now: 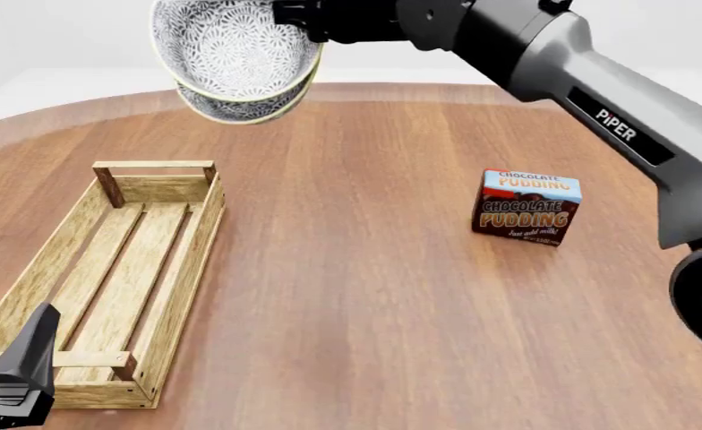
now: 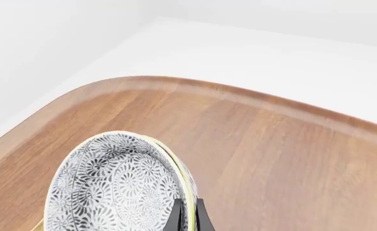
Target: Stack the left bowl on the right bowl and place them in the tray.
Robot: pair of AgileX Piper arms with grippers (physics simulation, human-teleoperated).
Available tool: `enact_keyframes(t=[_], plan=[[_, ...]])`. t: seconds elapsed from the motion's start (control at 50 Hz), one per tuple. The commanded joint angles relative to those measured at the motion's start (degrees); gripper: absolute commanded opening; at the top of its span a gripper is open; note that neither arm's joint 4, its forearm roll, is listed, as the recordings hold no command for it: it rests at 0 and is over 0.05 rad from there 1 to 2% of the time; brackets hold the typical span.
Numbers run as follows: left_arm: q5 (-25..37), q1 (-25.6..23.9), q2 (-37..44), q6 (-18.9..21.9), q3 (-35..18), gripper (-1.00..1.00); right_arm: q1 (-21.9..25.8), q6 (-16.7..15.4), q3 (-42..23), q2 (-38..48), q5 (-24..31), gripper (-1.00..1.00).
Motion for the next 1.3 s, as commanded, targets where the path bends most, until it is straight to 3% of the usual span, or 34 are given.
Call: enact_keyframes(t=[0.02, 0.22, 0.38, 0.46, 1.3], plan=[[0.0, 0.0, 0.0, 0.0, 0.0, 1.0, 1.5, 0.8, -9.6, 5.5, 2.2, -1.0], [0.0, 0.0, 0.0, 0.0, 0.0, 1.0, 3.4, 0.5, -21.7, 12.6, 6.9, -1.0], [0.0, 0.0, 0.0, 0.0, 0.0, 1.0, 4.7, 0.0, -38.2, 21.6, 14.0, -1.0], [0.0, 0.0, 0.0, 0.0, 0.0, 1.0, 5.1, 0.0, -41.9, 23.7, 15.2, -1.0], [0.0, 0.0, 0.0, 0.0, 0.0, 1.0, 11.0, 2.8, -42.6, 30.5, 8.0, -1.0]])
